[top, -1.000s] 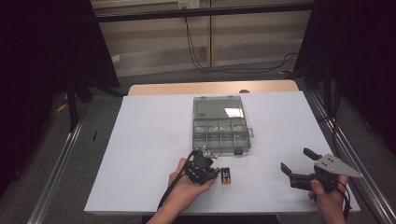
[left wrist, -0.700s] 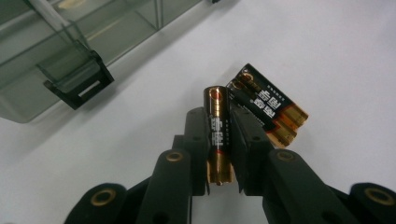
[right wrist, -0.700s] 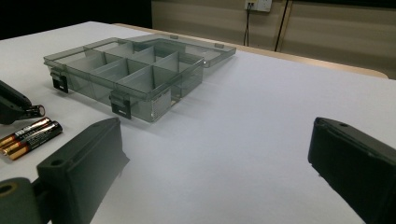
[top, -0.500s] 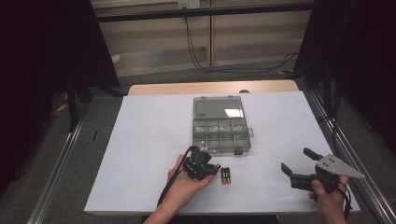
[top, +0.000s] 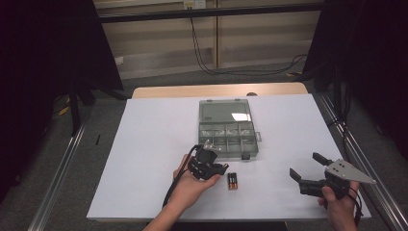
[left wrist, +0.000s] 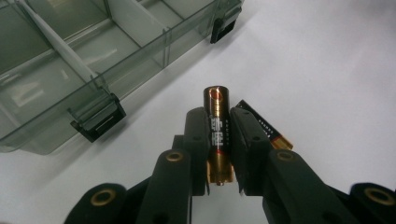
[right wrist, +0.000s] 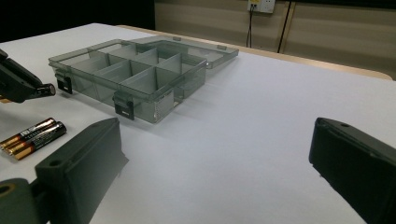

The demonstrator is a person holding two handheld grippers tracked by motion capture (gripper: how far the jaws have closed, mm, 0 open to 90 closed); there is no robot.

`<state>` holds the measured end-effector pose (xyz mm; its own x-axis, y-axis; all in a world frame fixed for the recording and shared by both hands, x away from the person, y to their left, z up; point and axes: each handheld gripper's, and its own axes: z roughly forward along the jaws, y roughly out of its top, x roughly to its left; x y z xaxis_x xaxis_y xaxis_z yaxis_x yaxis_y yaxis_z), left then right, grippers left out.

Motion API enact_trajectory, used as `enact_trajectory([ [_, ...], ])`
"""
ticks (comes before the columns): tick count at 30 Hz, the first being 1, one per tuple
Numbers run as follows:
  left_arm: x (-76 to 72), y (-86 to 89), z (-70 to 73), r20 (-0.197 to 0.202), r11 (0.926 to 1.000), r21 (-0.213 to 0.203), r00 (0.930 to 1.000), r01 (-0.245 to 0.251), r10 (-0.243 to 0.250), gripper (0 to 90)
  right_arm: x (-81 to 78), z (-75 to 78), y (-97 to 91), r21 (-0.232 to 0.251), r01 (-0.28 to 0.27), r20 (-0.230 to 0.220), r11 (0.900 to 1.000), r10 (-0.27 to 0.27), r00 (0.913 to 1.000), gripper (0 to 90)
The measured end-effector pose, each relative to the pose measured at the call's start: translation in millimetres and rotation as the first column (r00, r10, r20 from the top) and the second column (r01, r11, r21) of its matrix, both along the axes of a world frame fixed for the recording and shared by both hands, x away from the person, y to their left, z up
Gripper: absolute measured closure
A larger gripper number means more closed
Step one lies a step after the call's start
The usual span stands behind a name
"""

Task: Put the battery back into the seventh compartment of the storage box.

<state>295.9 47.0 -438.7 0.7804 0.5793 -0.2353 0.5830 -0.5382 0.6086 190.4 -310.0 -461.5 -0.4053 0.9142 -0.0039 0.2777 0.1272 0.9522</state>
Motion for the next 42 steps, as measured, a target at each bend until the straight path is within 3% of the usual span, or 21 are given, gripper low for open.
enact_trajectory([
  [16,8.0,-5.2,7.3,0.011,0.9998,-0.002,0.9997,0.022,-0.022,76.9,0.1,0.2,-1.2,0.004,-0.002,-0.003,1.0,0.002,1.0,1.3],
  [18,8.3,-7.1,7.9,0.011,0.9999,-0.012,0.9999,0.006,-0.006,76.9,0.0,0.3,-1.3,0.005,0.0,-0.001,1.0,0.0,1.0,1.2],
  [26,15.0,-10.3,12.7,0.016,0.9996,0.002,0.9995,0.028,-0.029,76.9,0.0,0.5,-1.4,0.008,0.005,-0.001,1.0,-0.005,1.0,1.2],
  [30,17.6,-13.4,14.5,0.013,0.9996,-0.021,0.9997,0.022,-0.021,76.9,-0.2,0.7,-1.5,0.009,0.006,0.0,0.9999,-0.006,1.0,1.1],
  [33,20.4,-14.7,15.8,0.013,0.9994,-0.013,0.9994,0.033,-0.033,76.9,-0.2,0.8,-1.5,0.012,0.006,-0.003,0.9999,-0.006,1.0,1.1],
  [35,21.2,-17.2,15.9,0.009,0.9995,-0.029,0.9999,0.013,-0.013,76.9,-0.2,0.8,-1.3,0.013,0.004,-0.003,0.9999,-0.004,1.0,1.1],
  [42,28.4,-18.6,19.6,0.012,0.9995,-0.016,0.9996,0.027,-0.027,76.9,-0.1,0.9,-1.6,0.012,0.006,0.0,0.9999,-0.006,1.0,1.1],
])
